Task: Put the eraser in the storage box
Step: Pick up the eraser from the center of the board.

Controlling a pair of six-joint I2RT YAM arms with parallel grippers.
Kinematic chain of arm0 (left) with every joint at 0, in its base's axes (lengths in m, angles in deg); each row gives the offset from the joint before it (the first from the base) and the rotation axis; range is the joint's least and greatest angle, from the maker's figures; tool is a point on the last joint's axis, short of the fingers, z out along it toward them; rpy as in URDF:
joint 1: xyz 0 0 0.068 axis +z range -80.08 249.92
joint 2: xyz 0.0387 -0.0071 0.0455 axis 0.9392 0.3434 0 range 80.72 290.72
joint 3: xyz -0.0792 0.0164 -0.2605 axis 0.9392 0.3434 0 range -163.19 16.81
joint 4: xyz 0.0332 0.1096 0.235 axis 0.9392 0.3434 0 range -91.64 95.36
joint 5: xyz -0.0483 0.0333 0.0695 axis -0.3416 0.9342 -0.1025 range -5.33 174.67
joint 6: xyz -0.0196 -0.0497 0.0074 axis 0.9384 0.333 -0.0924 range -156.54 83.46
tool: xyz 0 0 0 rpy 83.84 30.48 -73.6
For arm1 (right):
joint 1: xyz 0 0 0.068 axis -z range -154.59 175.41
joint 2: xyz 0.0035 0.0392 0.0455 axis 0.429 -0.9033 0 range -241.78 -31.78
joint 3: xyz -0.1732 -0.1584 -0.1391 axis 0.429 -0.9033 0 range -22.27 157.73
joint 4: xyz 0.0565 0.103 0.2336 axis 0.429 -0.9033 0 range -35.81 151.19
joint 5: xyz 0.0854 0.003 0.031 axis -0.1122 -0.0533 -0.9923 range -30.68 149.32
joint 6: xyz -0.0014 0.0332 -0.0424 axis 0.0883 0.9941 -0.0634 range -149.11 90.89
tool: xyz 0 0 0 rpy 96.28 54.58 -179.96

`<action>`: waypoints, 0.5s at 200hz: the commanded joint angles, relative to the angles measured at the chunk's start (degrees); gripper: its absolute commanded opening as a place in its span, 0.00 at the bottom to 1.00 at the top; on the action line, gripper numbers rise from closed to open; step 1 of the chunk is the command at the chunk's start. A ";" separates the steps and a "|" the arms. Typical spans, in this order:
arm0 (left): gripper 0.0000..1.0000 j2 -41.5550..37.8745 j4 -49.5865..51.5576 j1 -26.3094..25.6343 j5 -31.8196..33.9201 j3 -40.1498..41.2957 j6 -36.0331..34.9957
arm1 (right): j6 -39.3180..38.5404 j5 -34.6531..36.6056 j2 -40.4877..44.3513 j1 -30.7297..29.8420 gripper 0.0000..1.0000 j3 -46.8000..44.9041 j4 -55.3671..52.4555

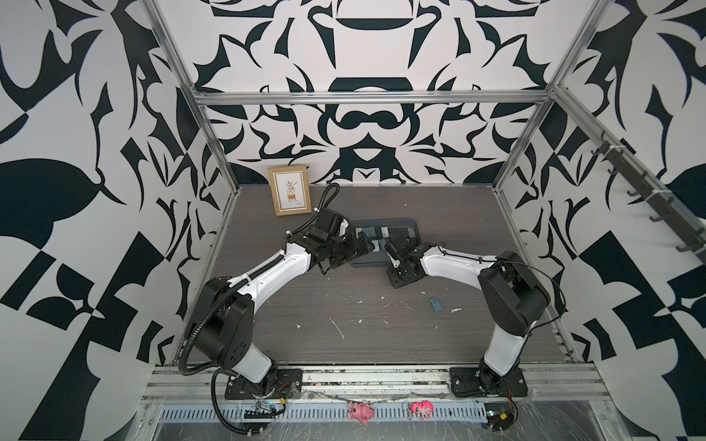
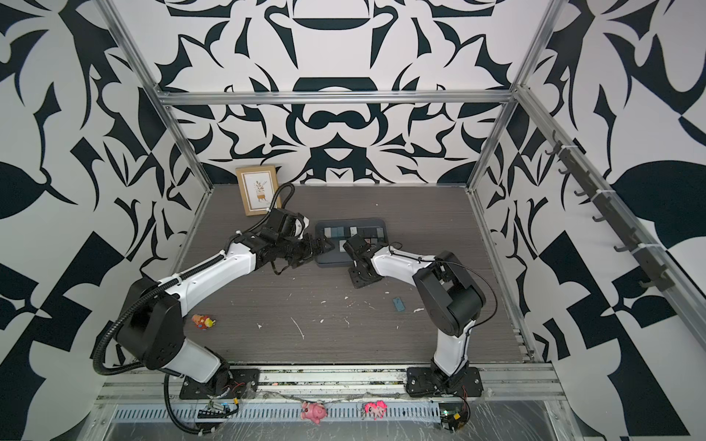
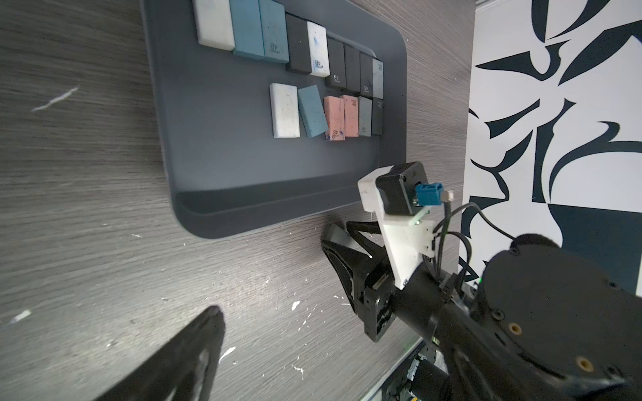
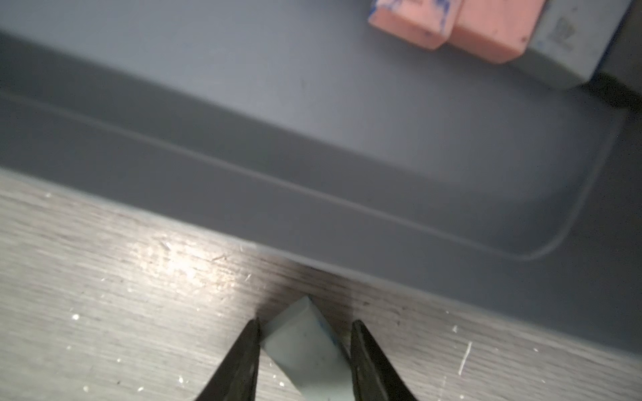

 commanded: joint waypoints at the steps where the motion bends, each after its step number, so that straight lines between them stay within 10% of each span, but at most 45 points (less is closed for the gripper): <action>1: 0.99 0.53 -0.47 0.15 -0.48 -0.13 0.56 | 0.38 -0.61 0.08 0.02 0.45 -2.39 -4.06; 100: 0.99 1.23 -1.17 0.08 -0.60 0.26 0.69 | 0.42 -4.43 2.55 -0.01 0.53 -5.84 -3.33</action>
